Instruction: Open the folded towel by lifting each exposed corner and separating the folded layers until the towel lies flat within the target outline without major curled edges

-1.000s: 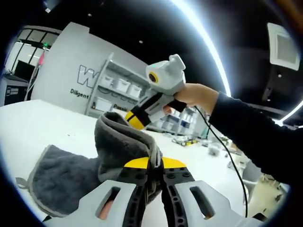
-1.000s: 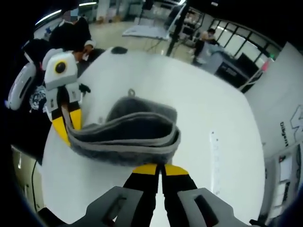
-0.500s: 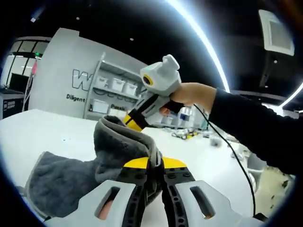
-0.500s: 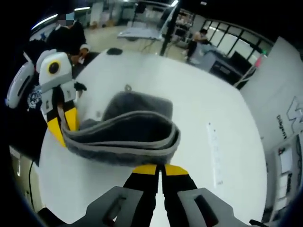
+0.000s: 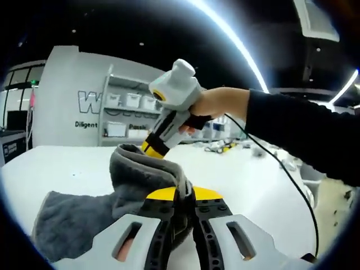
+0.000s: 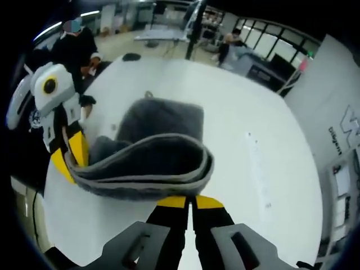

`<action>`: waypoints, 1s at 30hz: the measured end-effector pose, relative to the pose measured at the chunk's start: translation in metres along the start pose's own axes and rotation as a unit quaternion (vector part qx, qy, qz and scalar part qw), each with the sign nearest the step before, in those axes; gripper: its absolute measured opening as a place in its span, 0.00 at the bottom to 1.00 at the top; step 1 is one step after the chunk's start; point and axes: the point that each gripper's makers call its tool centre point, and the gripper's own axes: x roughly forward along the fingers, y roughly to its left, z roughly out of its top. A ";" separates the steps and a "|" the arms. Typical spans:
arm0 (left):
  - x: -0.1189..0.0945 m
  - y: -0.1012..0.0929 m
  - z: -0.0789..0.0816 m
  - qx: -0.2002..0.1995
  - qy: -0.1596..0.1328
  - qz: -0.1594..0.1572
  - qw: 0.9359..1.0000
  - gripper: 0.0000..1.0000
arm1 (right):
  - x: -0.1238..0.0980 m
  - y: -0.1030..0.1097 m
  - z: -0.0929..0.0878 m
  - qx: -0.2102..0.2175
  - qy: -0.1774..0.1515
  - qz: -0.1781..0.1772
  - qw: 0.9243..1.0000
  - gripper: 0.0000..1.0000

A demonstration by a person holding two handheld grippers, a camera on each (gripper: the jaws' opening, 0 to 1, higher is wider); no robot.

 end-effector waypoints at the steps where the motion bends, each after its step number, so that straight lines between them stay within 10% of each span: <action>1: 0.002 -0.002 -0.001 0.010 0.002 -0.002 1.000 0.08 | 0.001 0.000 -0.001 0.001 0.000 0.000 1.000 0.00; 21: 0.023 -0.020 -0.034 0.169 0.044 -0.017 0.984 0.08 | 0.022 0.014 -0.041 0.020 0.018 0.001 1.000 0.00; 30: 0.028 -0.033 -0.045 0.302 0.055 -0.017 0.951 0.08 | 0.029 0.017 -0.053 0.027 0.021 0.001 0.999 0.00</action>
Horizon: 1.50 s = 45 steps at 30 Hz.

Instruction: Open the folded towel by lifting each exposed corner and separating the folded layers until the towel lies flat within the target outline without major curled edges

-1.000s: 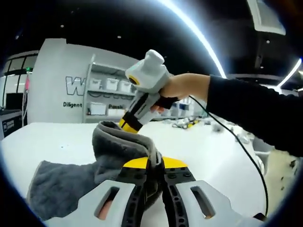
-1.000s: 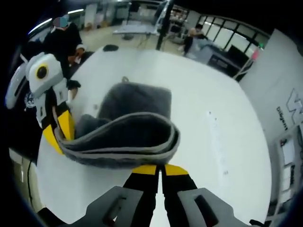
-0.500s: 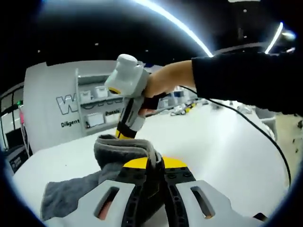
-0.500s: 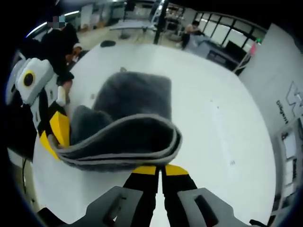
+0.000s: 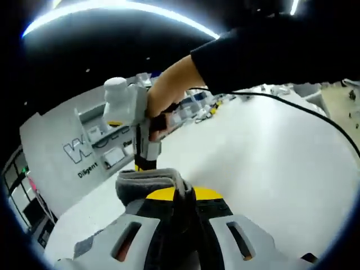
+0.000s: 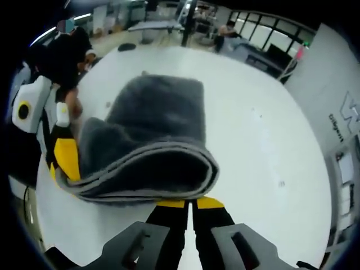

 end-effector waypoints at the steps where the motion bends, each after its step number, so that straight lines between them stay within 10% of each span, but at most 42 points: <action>1: 0.001 -0.003 -0.001 0.007 0.002 -0.001 1.000 0.08 | 0.000 0.000 -0.001 0.000 0.001 0.000 1.000 0.00; 30: 0.014 -0.028 -0.018 0.059 0.025 -0.030 0.998 0.09 | -0.054 -0.023 -0.032 0.003 0.024 -0.069 0.997 0.08; 45: 0.018 -0.038 -0.023 0.036 0.035 -0.042 0.998 0.09 | -0.050 -0.024 -0.002 0.010 -0.022 -0.071 0.997 0.09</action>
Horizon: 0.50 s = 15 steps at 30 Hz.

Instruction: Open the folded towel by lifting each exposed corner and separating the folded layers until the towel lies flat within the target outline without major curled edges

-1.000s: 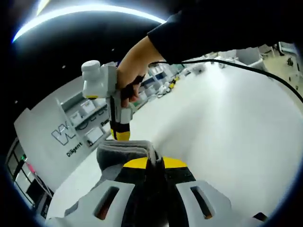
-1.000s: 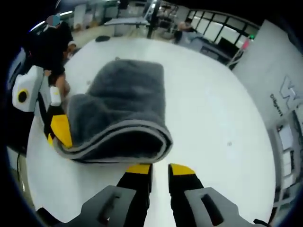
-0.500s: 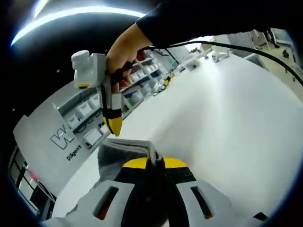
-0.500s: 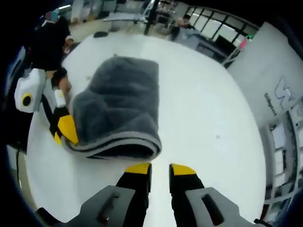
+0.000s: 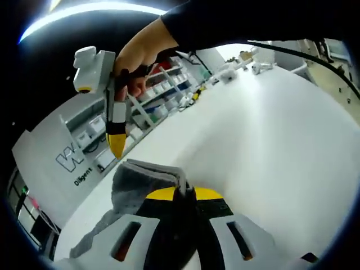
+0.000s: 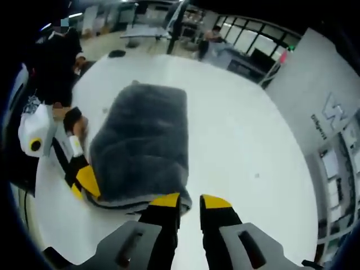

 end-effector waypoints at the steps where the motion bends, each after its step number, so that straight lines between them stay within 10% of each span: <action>1: 0.001 -0.001 0.000 -0.001 0.001 -0.001 1.000 0.09 | 0.002 -0.001 0.001 0.004 -0.002 0.000 1.000 0.09; 15: 0.003 -0.006 0.000 -0.013 0.003 -0.008 1.000 0.12 | 0.039 0.009 -0.044 -0.003 0.089 0.004 0.996 0.09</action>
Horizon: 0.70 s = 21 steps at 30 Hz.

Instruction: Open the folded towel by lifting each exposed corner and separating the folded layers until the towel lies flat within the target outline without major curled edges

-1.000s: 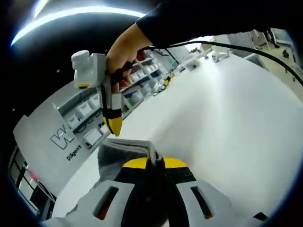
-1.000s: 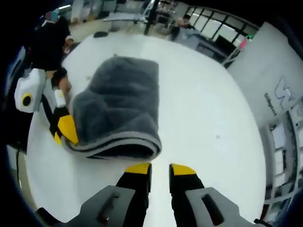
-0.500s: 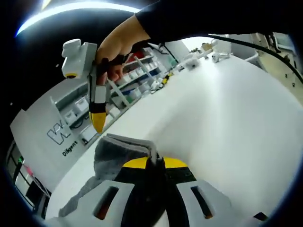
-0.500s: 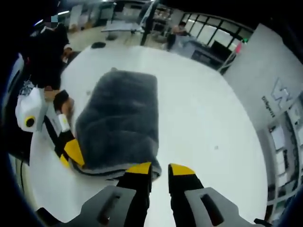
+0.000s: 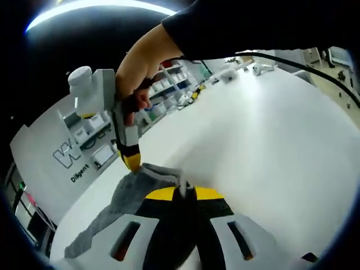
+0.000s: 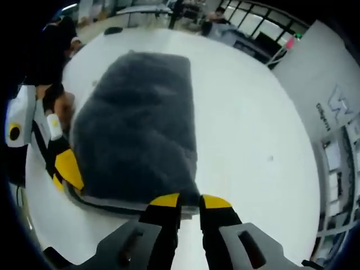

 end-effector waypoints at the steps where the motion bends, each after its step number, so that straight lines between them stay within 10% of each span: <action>1: 0.000 -0.001 0.000 -0.006 0.000 -0.002 1.000 0.14 | 0.000 0.000 -0.001 0.000 0.002 0.000 1.000 0.09; 21: 0.000 -0.019 -0.002 -0.084 0.016 -0.055 0.995 0.25 | 0.017 0.017 -0.015 -0.014 0.042 0.003 0.999 0.09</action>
